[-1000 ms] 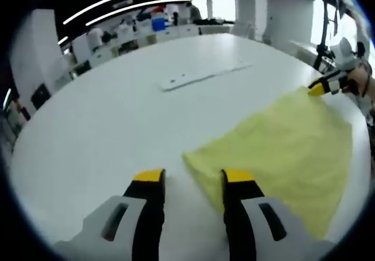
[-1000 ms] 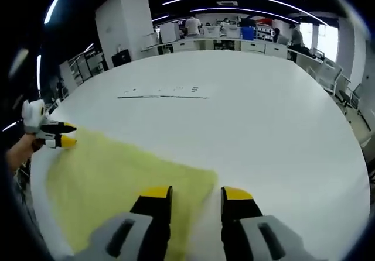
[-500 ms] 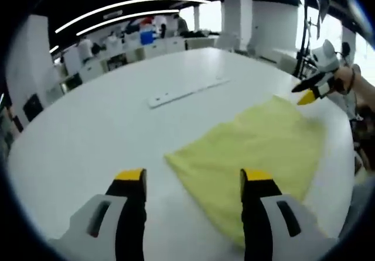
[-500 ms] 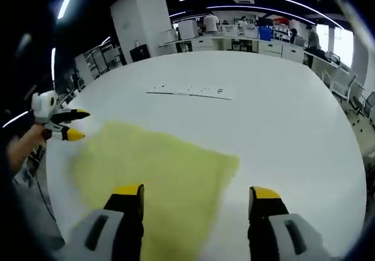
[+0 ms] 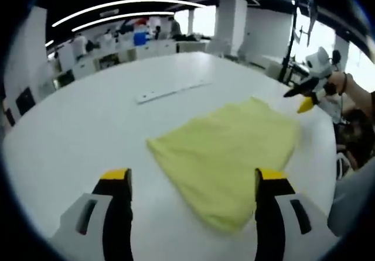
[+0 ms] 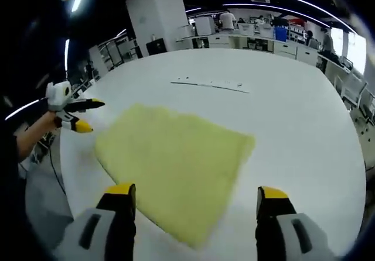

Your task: Fold the garment on the visible template until the final outline fits inside the template.

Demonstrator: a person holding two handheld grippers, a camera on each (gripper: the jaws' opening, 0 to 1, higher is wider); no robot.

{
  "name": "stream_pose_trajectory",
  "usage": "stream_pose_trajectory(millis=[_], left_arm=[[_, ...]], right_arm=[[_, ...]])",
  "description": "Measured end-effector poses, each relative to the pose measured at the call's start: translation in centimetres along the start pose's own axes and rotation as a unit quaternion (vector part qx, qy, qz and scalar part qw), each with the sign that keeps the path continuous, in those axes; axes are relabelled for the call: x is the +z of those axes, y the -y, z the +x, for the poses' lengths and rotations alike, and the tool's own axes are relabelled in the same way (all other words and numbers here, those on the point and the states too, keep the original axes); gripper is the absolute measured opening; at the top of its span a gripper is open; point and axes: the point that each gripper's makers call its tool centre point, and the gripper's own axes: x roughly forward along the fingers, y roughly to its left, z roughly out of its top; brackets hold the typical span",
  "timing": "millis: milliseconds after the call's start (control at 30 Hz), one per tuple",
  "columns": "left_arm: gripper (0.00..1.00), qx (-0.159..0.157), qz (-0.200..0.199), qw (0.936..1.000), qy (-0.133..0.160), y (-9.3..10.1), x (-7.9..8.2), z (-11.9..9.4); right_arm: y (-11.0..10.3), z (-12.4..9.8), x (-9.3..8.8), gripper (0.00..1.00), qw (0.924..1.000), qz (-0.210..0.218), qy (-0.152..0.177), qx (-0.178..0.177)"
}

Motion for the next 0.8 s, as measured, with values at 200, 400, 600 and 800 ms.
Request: stream_pose_trajectory(millis=[200, 400, 600, 800], left_arm=[[0.88, -0.001, 0.0, 1.0, -0.005, 0.8, -1.4, -1.0], [0.86, 0.001, -0.012, 0.9999, -0.003, 1.5, -3.0, -1.7], [0.75, 0.017, -0.022, 0.9996, 0.007, 1.8, -3.9, -2.3], [0.61, 0.035, -0.029, 0.999, 0.003, 2.0, -5.0, -2.5]], right_arm=[[-0.2, -0.5, -1.5, 0.84, 0.9999, -0.015, -0.008, -0.001], [-0.9, -0.9, -3.7, 0.82, 0.9999, -0.006, -0.013, 0.007], [-0.5, -1.2, -4.6, 0.71, 1.0, 0.004, -0.005, 0.006], [-0.3, -1.1, -5.7, 0.57, 0.9998, 0.015, -0.008, 0.009]])
